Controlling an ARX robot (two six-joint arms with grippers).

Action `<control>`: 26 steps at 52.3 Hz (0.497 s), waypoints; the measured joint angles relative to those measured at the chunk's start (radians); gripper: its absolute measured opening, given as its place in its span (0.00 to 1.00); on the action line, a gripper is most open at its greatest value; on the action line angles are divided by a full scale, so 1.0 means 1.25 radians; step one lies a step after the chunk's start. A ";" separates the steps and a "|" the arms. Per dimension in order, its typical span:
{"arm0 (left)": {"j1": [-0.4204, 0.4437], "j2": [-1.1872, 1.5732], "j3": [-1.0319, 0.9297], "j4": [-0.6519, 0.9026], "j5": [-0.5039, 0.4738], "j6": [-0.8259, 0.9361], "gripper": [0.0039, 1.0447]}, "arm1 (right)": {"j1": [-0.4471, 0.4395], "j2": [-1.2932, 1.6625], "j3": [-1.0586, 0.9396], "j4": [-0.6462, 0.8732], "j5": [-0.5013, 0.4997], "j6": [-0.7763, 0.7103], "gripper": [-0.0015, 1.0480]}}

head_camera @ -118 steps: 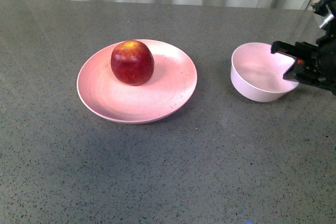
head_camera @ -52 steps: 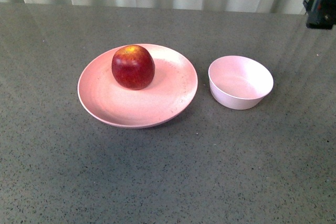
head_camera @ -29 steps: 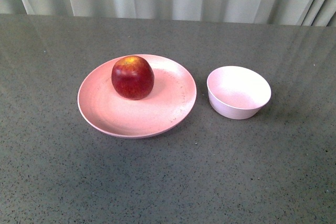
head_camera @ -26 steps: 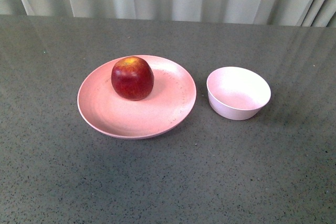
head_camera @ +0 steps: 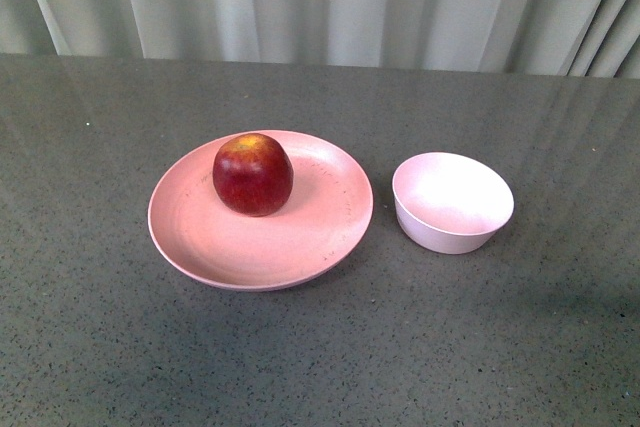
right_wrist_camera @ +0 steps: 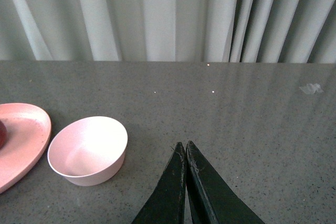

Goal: Move apple from plate to bowl

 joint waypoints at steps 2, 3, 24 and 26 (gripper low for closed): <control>0.000 0.000 0.000 0.000 0.000 0.000 0.92 | 0.000 -0.033 -0.006 -0.026 0.000 0.000 0.02; 0.000 0.000 0.000 0.000 0.000 0.000 0.92 | 0.000 -0.053 -0.009 -0.042 0.000 0.000 0.02; 0.000 0.000 0.000 0.000 0.000 0.000 0.92 | 0.000 -0.310 -0.012 -0.271 0.000 0.000 0.02; 0.000 0.000 0.000 0.000 0.000 0.000 0.92 | 0.000 -0.324 -0.012 -0.284 0.000 0.000 0.02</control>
